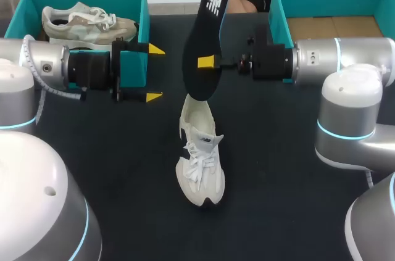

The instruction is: Take the shoe out of the shoebox, open the shoe tongue, remove and reinsert the insole, then place the shoe into the shoebox

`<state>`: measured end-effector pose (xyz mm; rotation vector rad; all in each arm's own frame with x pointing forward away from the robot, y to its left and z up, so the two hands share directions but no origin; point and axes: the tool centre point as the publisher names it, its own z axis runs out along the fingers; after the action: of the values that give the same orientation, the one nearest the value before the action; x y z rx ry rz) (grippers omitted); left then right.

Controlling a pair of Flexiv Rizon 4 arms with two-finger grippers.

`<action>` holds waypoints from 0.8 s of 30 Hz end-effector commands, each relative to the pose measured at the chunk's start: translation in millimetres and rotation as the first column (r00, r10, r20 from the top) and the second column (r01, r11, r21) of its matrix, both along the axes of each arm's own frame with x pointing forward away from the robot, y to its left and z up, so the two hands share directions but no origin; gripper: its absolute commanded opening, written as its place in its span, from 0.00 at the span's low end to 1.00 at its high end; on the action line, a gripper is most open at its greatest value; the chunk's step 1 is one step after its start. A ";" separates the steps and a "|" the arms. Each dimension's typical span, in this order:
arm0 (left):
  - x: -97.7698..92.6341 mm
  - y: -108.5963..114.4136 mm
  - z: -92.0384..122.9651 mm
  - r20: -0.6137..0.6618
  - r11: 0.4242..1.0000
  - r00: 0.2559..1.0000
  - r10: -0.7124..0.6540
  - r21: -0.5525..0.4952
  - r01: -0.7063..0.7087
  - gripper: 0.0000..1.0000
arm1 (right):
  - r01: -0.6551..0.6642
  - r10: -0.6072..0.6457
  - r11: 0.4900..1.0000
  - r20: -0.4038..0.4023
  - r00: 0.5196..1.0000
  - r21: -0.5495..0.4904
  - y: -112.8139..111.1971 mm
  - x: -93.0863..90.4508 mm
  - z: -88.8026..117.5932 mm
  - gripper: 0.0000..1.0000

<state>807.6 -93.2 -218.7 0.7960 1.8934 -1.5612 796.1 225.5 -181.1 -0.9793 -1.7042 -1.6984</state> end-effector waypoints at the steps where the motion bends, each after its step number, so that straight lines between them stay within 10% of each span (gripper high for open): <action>1: -2.9 0.2 -12.8 -0.184 0.997 0.980 0.078 0.024 -0.075 1.00 | -0.017 0.015 1.000 0.115 0.993 0.018 4.2 0.2 1.1 0.00; 7: -4.0 2.9 -42.7 -0.263 0.992 0.959 0.111 0.084 -0.091 1.00 | -0.072 0.063 0.997 0.247 0.967 0.027 5.0 1.4 6.1 0.00; 24: -4.8 5.0 -53.2 -0.269 0.985 0.955 0.123 0.154 -0.083 1.00 | -0.083 0.079 0.996 0.242 0.967 0.008 5.7 1.8 7.4 0.00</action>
<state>803.4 -88.2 -272.5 0.5461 2.2283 -1.5566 798.2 229.0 -173.4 -0.7028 -1.8496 -1.8359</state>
